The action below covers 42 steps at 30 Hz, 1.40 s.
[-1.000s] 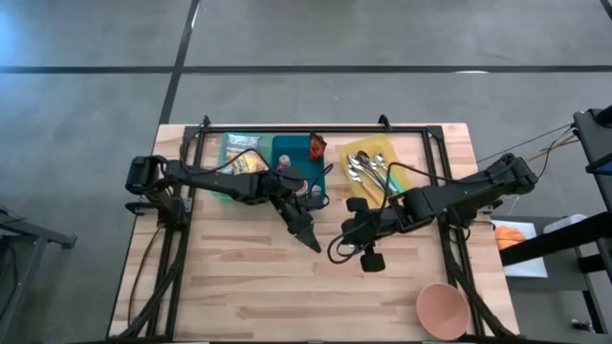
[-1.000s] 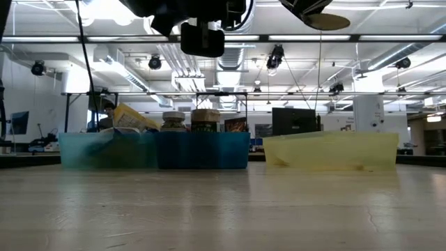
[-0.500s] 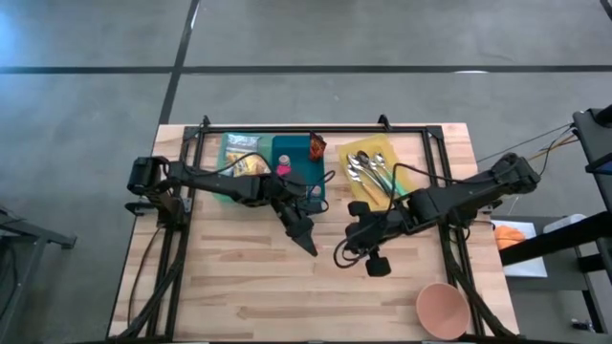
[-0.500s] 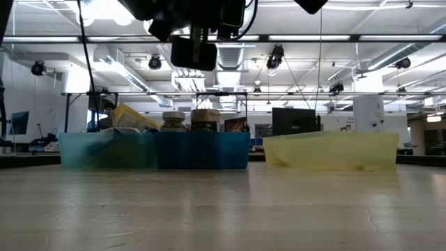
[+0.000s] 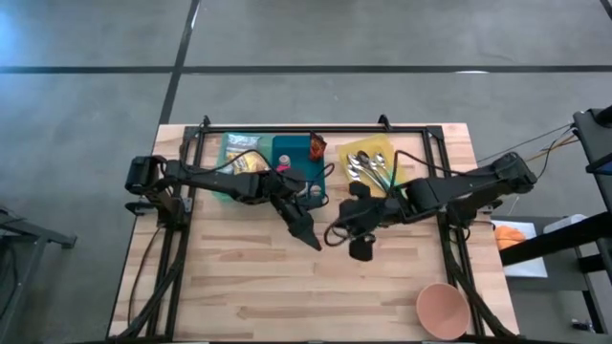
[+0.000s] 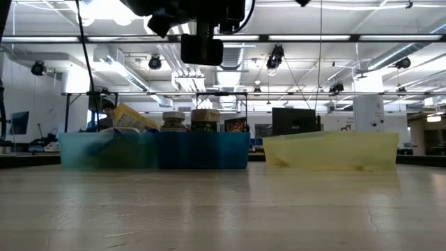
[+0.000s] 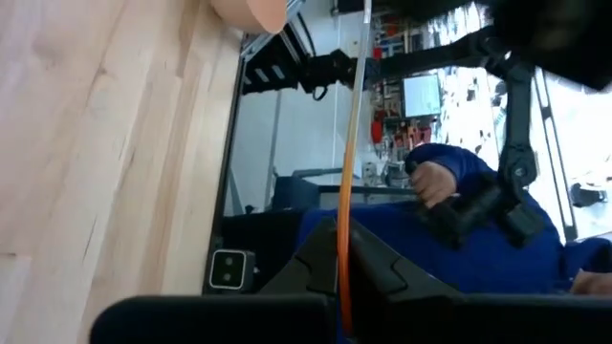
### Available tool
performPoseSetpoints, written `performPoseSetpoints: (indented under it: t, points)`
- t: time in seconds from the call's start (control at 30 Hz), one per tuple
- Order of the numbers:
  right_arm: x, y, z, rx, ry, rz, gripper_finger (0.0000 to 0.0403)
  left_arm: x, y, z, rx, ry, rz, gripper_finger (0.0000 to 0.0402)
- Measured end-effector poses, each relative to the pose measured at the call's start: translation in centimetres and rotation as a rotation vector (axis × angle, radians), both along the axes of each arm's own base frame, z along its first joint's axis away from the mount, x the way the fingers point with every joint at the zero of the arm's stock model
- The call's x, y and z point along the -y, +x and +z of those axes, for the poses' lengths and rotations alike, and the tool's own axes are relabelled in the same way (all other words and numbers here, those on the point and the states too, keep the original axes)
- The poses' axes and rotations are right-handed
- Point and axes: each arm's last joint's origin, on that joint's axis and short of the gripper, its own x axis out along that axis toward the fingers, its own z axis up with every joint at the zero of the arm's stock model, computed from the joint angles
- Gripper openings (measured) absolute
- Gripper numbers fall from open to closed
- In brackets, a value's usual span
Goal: Pick & Place Food Item
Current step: Put the orange spoon into the yellow bin
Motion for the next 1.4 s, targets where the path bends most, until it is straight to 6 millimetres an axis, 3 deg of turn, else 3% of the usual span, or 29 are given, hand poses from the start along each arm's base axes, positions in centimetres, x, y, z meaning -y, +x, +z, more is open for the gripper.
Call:
performPoseSetpoints:
  t: [0.13,0.37,0.57,0.77,0.93,1.23,1.4]
  points:
    - [0.2,-0.3,2.4,0.083,0.059,-0.079,0.0028,0.0,0.1,0.1,0.006,0.009,0.022,0.0001]
    - [0.8,-0.8,5.9,0.215,0.139,-0.224,0.0133,-1.1,0.5,0.1,0.019,0.088,0.219,0.0001]
    - [0.4,-2.4,7.9,0.349,0.139,-0.435,0.0187,-2.0,0.7,2.0,0.189,0.151,0.384,0.0001]
    - [-0.2,-5.2,9.2,0.472,0.102,-0.619,0.0191,-2.8,0.1,4.2,0.327,0.257,0.532,0.0001]
    - [-0.9,-6.4,9.7,0.589,0.064,-0.767,0.0192,-3.5,-0.2,5.6,0.409,0.280,0.640,0.0001]
    - [-1.6,-5.2,8.1,0.643,0.046,-0.896,0.0192,-3.7,-0.2,7.2,0.573,0.259,0.730,0.0001]
    - [-0.8,-5.2,7.9,0.651,0.038,-0.952,0.0192,-3.0,-0.3,7.7,0.622,0.236,0.707,0.0001]
